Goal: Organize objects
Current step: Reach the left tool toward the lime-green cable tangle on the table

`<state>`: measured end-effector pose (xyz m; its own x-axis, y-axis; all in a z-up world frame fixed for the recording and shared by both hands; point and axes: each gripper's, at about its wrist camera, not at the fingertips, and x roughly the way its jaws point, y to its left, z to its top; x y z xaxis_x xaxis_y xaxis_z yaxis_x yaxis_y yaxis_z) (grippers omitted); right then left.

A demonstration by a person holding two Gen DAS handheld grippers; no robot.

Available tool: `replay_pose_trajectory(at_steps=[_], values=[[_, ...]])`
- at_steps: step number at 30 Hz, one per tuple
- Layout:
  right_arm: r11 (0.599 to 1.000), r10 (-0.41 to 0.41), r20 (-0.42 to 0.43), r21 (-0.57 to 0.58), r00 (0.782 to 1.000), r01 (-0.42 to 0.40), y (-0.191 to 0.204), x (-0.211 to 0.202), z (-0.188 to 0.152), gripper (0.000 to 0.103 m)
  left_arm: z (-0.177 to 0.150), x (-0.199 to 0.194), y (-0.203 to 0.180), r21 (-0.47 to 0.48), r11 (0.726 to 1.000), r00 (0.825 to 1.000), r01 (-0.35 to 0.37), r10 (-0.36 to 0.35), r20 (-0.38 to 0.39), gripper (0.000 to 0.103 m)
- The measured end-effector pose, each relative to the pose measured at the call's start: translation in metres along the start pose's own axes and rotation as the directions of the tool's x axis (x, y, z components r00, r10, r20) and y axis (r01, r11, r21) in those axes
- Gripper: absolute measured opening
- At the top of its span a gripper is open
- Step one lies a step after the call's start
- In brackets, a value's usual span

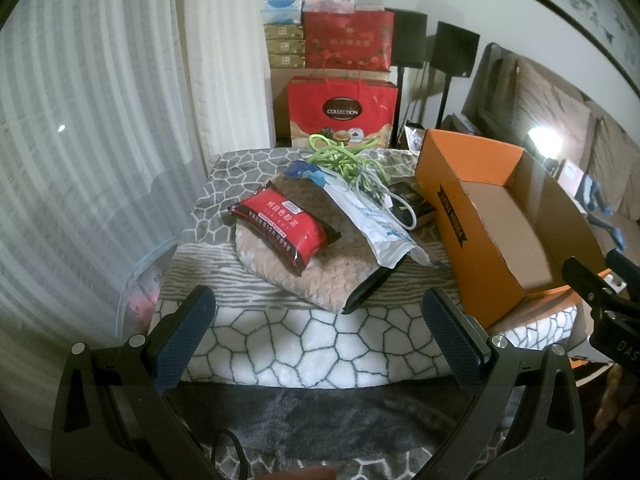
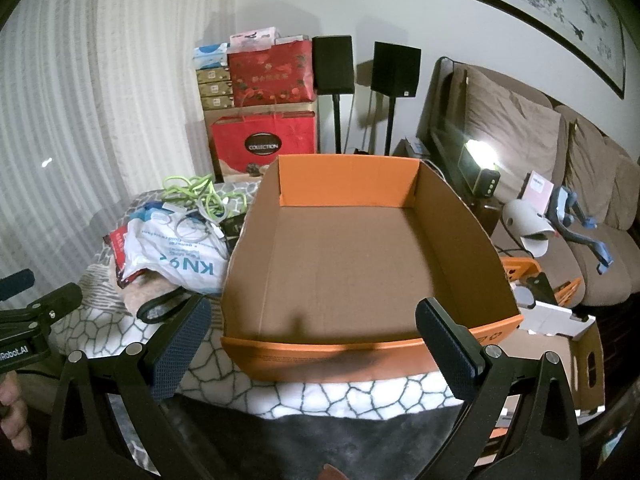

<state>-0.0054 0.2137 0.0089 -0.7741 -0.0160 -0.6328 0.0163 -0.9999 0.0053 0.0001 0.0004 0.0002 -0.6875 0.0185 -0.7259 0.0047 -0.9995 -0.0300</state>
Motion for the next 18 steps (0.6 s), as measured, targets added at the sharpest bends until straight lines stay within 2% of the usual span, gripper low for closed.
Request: replay_pose_trajectory(at_steps=[10,18], values=[[1.0,-0.014,0.0,0.009,1.0,0.014,-0.013,0.003,0.005,0.103,0.008,0.009,0.006,0.003,1.0,1.0,-0.011,0.011,0.005,0.103],[0.999,-0.007,-0.015,0.052,1.0,0.007,-0.047,0.013,0.012,0.103,0.017,0.02,0.008,0.002,1.0,1.0,0.008,-0.008,0.0,0.103]])
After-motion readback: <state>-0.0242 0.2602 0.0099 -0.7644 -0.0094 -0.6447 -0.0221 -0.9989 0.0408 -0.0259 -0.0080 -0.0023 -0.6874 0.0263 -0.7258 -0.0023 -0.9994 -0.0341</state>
